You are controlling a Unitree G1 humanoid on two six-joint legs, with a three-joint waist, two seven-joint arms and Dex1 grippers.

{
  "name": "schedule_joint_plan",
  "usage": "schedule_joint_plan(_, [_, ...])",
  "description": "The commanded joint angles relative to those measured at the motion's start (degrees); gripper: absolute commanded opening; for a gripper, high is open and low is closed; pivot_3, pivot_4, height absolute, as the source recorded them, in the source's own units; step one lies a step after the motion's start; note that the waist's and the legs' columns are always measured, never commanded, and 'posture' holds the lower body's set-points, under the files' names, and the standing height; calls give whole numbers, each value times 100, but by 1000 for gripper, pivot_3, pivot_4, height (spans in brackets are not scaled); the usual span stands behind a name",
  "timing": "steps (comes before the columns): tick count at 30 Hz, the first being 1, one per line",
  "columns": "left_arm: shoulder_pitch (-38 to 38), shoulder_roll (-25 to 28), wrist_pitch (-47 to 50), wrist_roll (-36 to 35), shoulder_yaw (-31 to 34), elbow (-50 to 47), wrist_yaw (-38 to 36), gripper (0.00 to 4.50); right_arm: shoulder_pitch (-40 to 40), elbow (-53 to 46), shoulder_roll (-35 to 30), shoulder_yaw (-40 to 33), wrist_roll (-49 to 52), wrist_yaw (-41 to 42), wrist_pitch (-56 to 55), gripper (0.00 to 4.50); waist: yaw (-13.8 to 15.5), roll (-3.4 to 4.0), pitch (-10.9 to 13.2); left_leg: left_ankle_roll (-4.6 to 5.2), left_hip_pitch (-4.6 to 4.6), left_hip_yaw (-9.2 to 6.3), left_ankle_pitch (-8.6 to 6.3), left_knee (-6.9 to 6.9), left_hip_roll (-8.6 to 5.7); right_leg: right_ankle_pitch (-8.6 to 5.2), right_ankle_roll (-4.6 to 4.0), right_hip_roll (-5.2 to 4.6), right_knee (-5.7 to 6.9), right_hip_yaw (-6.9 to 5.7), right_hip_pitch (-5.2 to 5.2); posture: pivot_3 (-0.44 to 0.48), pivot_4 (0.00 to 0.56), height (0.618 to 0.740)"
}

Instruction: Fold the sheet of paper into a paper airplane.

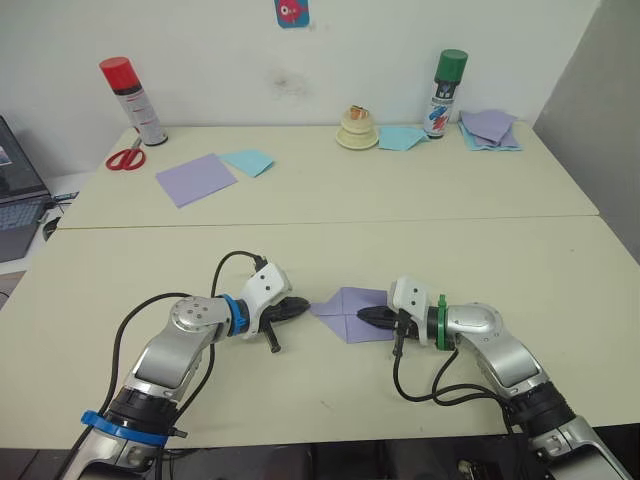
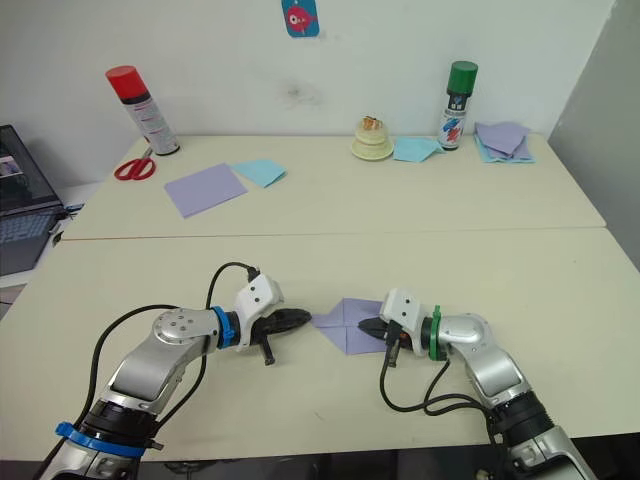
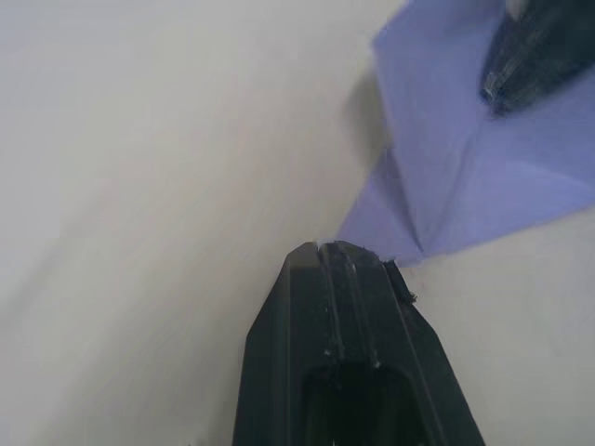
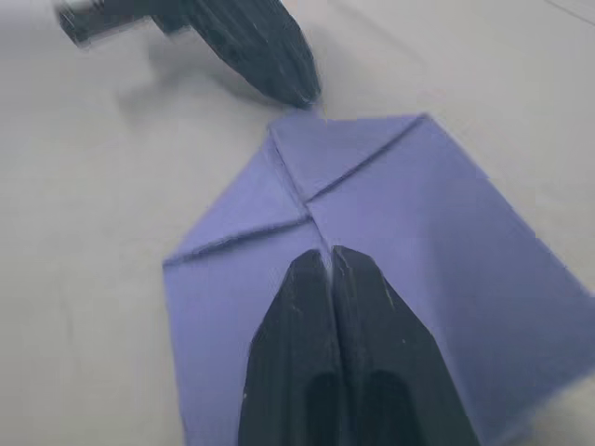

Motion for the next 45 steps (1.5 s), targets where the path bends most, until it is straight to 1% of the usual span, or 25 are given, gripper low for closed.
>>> schedule_joint_plan(1, [-97, 358, 372, -815, 671, -1339, -278, 757, -284, -772, -193, -677, 1097, 392, 732, 1320, -5, -5, 5, -1, -22, -3, 0, 5, 1, 1, -1, 0, 3, -3, -18, 0, 150, 740])
schedule_joint_plan(3, [70, 702, 565, -1145, 839, -1801, -573, 1394, -426, -823, -345, -872, 1322, 405, 1066, 2096, -30, -3, 9, -24, -79, -5, 13, 33, 1, 3, -4, 0, 23, -1, -71, 0, 150, 740])
schedule_joint_plan(4, [135, 867, 656, -1315, 914, -1988, -703, 1672, -509, -736, -403, -946, 1356, 383, 1168, 2376, -37, -3, 9, -25, -72, -4, 14, 29, 0, 2, -4, 0, 17, 1, -68, 0, 150, 740])
schedule_joint_plan(7, [219, 1194, 940, -1725, 1019, -2301, -936, 2656, -697, -400, -480, -1015, 1343, 295, 1440, 3488, -27, -3, 10, -21, -71, -5, 12, 15, 0, 1, -6, 1, 0, -1, -66, 0, 150, 740])
schedule_joint_plan(9, [351, 1446, 988, -1823, 1004, -2388, -1155, 3296, -860, -37, -480, -839, 1178, 283, 1639, 4194, -21, -4, 16, -6, -72, -5, 3, 14, -1, 1, -6, 1, 0, -2, -66, 0, 150, 740])
schedule_joint_plan(11, [480, 1587, 830, -1724, 957, -2350, -1259, 3916, -1014, 346, -384, -695, 1086, 238, 1812, 4207, -28, 0, 25, -1, -72, -2, 1, 15, -2, 1, -6, 2, 2, 0, -66, 0, 150, 740])
schedule_joint_plan(13, [490, 1554, 755, -1612, 931, -2273, -1094, 4478, -1146, 641, -288, -576, 1047, 260, 1979, 4207, -26, 6, 31, -1, -70, 2, 0, 15, -3, 1, -6, 2, 5, -1, -66, 0, 150, 740])
schedule_joint_plan(19, [511, 1567, 826, -1692, 984, -2278, -965, 4478, -1427, 1245, -153, -421, 858, 422, 1925, 4207, -28, 8, 38, -2, -71, 1, 1, 17, -3, 2, -6, 2, 7, -1, -67, 0, 150, 740])
schedule_joint_plan(20, [567, 1593, 805, -1674, 1020, -2263, -956, 4500, -1445, 1290, -157, -422, 875, 518, 1899, 3840, -28, 8, 38, -2, -71, 2, 1, 18, -3, 2, -6, 2, 7, -2, -67, 0, 150, 740])
schedule_joint_plan(21, [639, 1629, 782, -1659, 1063, -2251, -963, 4500, -1456, 1283, -145, -463, 928, 537, 1957, 3603, -27, 8, 38, -2, -71, 2, 1, 18, -3, 2, -6, 2, 7, -2, -67, 0, 150, 740])
schedule_joint_plan(24, [808, 1656, 757, -1656, 1150, -2252, -920, 4500, -1428, 1146, -175, -494, 1013, 618, 2075, 2572, -31, 10, 39, -2, -71, 1, 1, 17, -1, 2, -7, 2, 7, 0, -69, 0, 150, 740])
schedule_joint_plan(30, [1065, 1580, 719, -1682, 1268, -2228, -746, 4500, -1280, 806, -209, -509, 1040, 714, 2147, 269, -25, 10, 39, -2, -72, 0, 1, 18, -2, 2, -7, 2, 9, 1, -68, 0, 150, 740])
schedule_joint_plan(31, [1030, 1510, 769, -1740, 1326, -2112, -670, 4500, -1281, 739, -179, -552, 1069, 690, 2127, 32, -24, 10, 39, -2, -72, -1, 1, 19, -2, 2, -7, 2, 10, 0, -68, 0, 150, 740])
schedule_joint_plan(34, [853, 1308, 824, -1789, 1278, -1742, -539, 4500, -1283, 562, -91, -655, 1141, 658, 2002, 32, -24, 10, 39, -2, -69, -1, 1, 21, -2, 2, -7, 2, 18, -1, -68, 0, 150, 740])
schedule_joint_plan(38, [308, 1024, 634, -1522, 862, -1106, -541, 4500, -1279, 363, -13, -740, 1152, 572, 1801, 32, -21, 10, 39, -2, -70, -3, 1, 27, -4, 2, -6, 3, 24, -8, -67, 0, 150, 740])
schedule_joint_plan(42, [-262, 890, 770, -1675, 924, -748, -572, 4500, -1432, 283, 78, -890, 1138, 328, 1603, 32, -22, 9, 39, -6, -73, -1, 3, 37, -7, 2, -6, 3, 27, -11, -68, 0, 150, 740])
schedule_joint_plan(44, [-564, 966, 913, -1887, 1069, -654, -718, 4500, -1571, 282, 162, -943, 986, 208, 1084, 32, -25, 9, 39, -20, -72, 0, 11, 37, -6, 2, -6, 2, 27, -11, -69, 0, 150, 740])
schedule_joint_plan(45, [-727, 1046, 979, -1969, 1147, -595, -799, 4500, -1655, 303, 199, -939, 818, 183, 577, 32, -29, 9, 39, -20, -73, 0, 11, 37, -6, 2, -6, 2, 27, -11, -70, 0, 150, 740])
